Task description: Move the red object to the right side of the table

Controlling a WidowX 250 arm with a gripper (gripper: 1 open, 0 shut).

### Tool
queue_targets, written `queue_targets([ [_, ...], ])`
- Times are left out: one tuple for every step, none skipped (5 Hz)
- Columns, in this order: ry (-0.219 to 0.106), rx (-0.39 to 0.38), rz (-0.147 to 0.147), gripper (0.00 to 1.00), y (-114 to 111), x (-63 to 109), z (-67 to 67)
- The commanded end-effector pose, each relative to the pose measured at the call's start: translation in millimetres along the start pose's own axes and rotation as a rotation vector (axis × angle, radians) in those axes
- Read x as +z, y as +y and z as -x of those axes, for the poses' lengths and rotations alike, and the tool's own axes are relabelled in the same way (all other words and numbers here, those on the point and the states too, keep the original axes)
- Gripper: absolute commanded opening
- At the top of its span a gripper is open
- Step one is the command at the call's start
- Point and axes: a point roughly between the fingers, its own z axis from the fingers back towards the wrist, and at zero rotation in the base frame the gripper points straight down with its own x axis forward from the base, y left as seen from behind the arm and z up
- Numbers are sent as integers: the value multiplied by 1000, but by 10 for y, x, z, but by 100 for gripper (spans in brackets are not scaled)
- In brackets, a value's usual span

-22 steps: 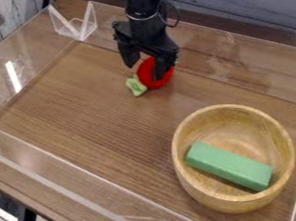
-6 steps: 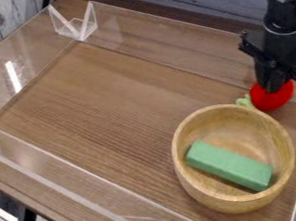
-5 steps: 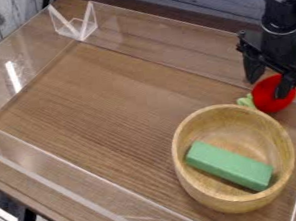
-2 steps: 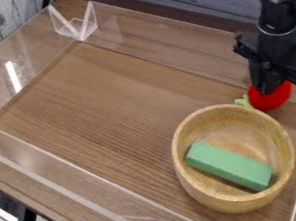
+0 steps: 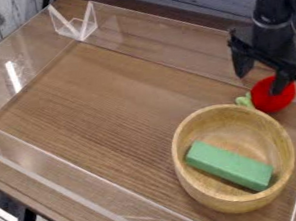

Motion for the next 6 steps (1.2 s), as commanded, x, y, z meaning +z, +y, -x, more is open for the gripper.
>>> queue_targets([
  [-116,57,-49,100,266,540,-135],
  [-147,102,-81,100,528,762,-124],
  [-155,138,-102,100,822,851,-93],
  [-144,155,-114,100,1081,845,-10],
  [-130,155,-112,100,1176,770,42],
  [-118,156,-108,100,1220,676,97],
])
